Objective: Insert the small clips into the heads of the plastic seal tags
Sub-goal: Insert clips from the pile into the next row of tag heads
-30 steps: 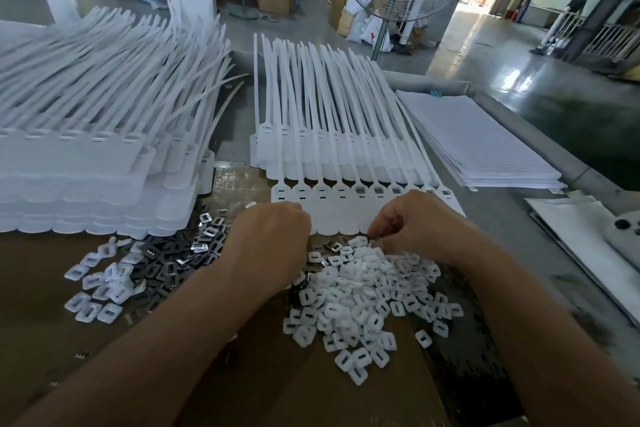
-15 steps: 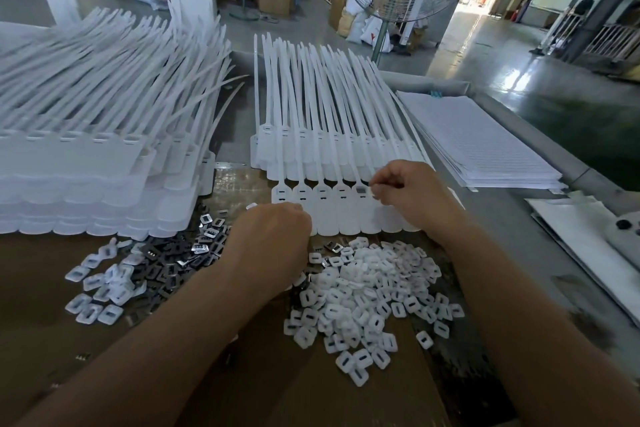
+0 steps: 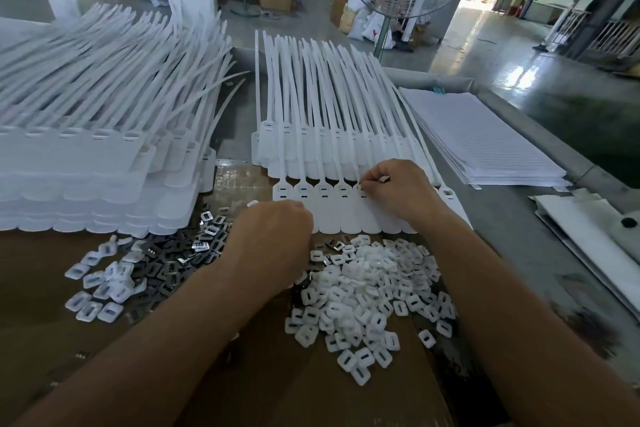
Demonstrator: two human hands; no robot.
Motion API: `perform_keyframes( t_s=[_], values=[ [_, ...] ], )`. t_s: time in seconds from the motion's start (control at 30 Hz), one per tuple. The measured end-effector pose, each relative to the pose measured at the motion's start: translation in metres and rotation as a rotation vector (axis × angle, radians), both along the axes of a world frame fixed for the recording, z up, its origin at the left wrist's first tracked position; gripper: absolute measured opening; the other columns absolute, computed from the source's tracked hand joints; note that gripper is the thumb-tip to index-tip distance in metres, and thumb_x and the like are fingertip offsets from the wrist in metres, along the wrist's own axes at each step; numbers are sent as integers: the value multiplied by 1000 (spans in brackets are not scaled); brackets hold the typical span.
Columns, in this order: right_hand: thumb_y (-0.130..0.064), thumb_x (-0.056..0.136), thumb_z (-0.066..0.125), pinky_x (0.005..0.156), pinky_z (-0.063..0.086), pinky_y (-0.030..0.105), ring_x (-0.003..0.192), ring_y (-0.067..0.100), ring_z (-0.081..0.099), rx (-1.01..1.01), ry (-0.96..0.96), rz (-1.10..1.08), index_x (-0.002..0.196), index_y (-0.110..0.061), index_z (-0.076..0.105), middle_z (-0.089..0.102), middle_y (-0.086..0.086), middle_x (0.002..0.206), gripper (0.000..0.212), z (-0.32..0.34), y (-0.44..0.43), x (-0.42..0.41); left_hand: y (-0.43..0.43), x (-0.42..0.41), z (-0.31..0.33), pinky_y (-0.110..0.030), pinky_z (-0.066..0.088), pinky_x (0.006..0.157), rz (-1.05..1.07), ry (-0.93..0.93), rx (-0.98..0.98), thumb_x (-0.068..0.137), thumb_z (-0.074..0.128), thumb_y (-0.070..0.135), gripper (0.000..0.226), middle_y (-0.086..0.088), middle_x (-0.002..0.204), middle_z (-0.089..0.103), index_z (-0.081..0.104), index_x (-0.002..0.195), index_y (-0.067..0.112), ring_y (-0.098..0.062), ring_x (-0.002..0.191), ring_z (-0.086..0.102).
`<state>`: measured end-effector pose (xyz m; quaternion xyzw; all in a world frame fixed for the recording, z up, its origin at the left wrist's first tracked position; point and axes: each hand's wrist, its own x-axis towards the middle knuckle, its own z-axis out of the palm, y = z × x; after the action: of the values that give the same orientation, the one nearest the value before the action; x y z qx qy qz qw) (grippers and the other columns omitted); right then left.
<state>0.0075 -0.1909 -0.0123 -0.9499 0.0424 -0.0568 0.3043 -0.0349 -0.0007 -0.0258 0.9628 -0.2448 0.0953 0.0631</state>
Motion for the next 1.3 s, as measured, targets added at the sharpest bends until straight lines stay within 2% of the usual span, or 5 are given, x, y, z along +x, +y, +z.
perform_keyframes(
  t_s=[0.37,0.67,0.8,1.07,1.3],
  values=[
    [-17,83,65,69,38,24,76,4,51,-15,-35,-12,64,-31,52,53,-20,73,26,-11,-2,5,-3,1,3,-24,43,80,0,13,20,85,45,7,24,4,102,61,60,101,16,-14,89,61],
    [-17,78,70,70,42,25,79,6,53,27,8,-68,71,-30,50,52,-17,75,25,-5,0,12,-5,0,6,-26,43,84,5,24,14,85,44,6,25,3,103,61,60,103,15,-15,91,61],
    [-11,75,72,80,49,33,88,14,58,20,91,-88,69,-27,51,58,-8,83,27,3,3,17,-5,0,6,-24,42,82,5,22,12,86,44,7,25,3,104,61,60,104,15,-15,91,61],
    [-6,78,67,52,33,19,71,7,50,-50,121,-90,64,-24,51,51,-11,73,27,6,5,22,-5,-1,5,-21,41,72,1,12,-17,86,43,8,24,3,100,61,61,101,15,-14,87,61],
    [-17,84,64,58,32,18,70,-2,44,-4,-38,-29,69,-28,45,50,-16,76,26,-10,-2,7,-5,0,5,-22,44,74,-8,16,-19,86,43,7,24,4,101,61,60,100,16,-13,87,61]
  ],
)
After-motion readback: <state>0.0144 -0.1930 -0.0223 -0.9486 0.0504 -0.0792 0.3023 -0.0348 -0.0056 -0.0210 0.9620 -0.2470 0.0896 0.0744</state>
